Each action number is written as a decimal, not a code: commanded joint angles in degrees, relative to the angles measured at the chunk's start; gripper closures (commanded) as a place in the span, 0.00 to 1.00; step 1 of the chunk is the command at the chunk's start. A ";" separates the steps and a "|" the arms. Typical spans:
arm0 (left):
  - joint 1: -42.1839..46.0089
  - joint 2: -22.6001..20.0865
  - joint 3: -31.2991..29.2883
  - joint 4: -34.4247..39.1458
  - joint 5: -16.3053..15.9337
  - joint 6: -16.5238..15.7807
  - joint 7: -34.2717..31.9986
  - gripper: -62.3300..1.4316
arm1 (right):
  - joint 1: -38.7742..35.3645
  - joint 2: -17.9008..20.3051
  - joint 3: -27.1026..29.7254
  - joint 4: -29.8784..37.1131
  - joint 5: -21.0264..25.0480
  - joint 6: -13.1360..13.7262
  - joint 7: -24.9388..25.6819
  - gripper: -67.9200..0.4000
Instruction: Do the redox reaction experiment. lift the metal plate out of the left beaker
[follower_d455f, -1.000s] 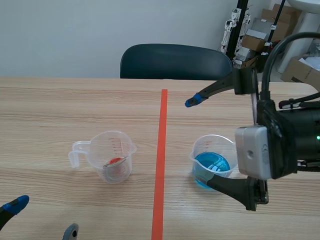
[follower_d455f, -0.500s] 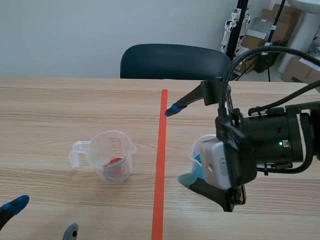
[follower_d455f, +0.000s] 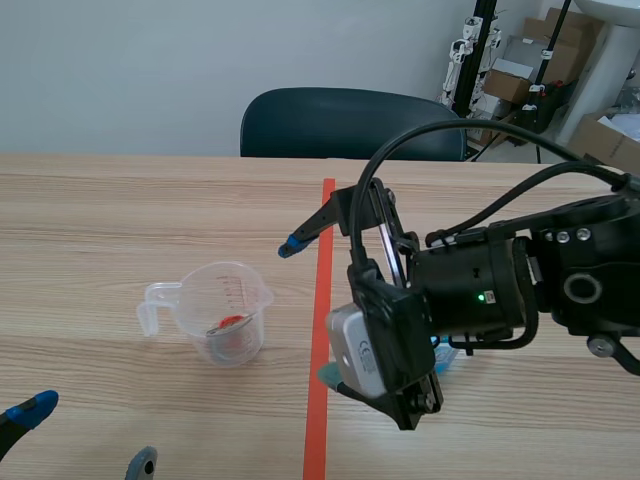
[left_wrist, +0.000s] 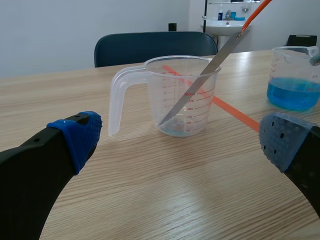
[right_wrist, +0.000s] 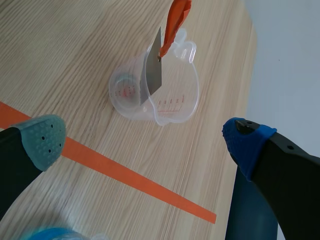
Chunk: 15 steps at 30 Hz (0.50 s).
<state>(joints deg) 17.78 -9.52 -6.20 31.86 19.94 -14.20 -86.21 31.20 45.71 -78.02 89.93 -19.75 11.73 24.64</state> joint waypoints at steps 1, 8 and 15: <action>0.15 -0.04 -0.28 0.46 -0.42 -0.13 -1.33 0.00 | 1.97 -0.76 -0.68 -0.15 0.37 -0.76 0.04 0.00; 0.15 -0.04 -0.28 0.46 -0.39 -0.13 -1.33 0.00 | 6.29 -4.96 -6.75 -3.56 0.37 -2.34 -0.72 0.00; 0.15 -0.04 -0.28 0.46 -0.39 -0.13 -1.36 0.00 | 9.81 -9.09 -10.88 -6.05 0.37 -3.19 -1.73 0.00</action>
<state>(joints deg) 17.78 -9.52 -6.20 31.86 19.94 -14.20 -86.19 39.31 36.82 -88.64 83.31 -19.75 9.19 22.81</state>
